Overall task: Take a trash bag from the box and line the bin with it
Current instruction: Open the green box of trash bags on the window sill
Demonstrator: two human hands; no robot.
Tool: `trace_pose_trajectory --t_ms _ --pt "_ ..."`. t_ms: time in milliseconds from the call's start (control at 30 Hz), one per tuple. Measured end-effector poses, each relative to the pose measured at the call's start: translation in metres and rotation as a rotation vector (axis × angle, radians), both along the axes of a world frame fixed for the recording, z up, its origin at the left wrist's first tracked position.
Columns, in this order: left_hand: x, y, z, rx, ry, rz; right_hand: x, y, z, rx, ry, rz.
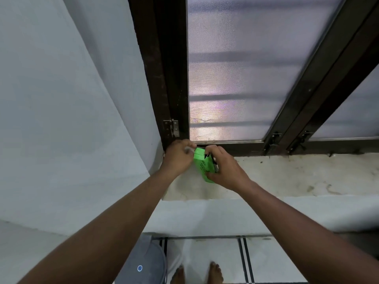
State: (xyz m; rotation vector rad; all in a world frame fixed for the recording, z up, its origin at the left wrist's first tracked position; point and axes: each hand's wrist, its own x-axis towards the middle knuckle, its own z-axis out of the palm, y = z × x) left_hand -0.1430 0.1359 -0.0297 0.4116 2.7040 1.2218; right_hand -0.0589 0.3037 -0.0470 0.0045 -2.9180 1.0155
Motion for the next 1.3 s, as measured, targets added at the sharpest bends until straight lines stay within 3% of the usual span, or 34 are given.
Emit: trace_pose_trajectory --t_ms 233,433,633,833,967,1033,1200,1300 --pt "-0.003 0.005 0.003 -0.01 -0.054 0.068 -0.006 -0.002 -0.001 -0.029 0.0 0.004" --pt "0.004 0.005 0.007 -0.133 0.082 0.088 -0.012 -0.001 -0.008 -0.027 0.005 -0.022" --pt "0.007 0.011 0.012 -0.152 -0.091 -0.014 -0.016 -0.001 -0.013 -0.129 0.017 -0.125" --pt "0.01 0.009 0.001 0.13 -0.15 0.118 -0.018 0.0 -0.016 -0.22 0.036 -0.255" --pt "0.015 0.008 -0.006 0.22 -0.166 0.141 -0.018 -0.002 -0.02 -0.316 0.01 -0.31" --pt "0.017 0.007 -0.009 0.268 -0.177 0.145 -0.017 -0.004 -0.02 -0.405 -0.064 -0.343" --pt "0.018 0.005 -0.018 0.235 -0.302 0.067 -0.018 -0.008 -0.01 -0.933 -0.38 -0.51" --pt "0.02 0.009 -0.019 0.196 -0.321 -0.033 -0.022 -0.007 -0.009 -0.962 -0.405 -0.588"
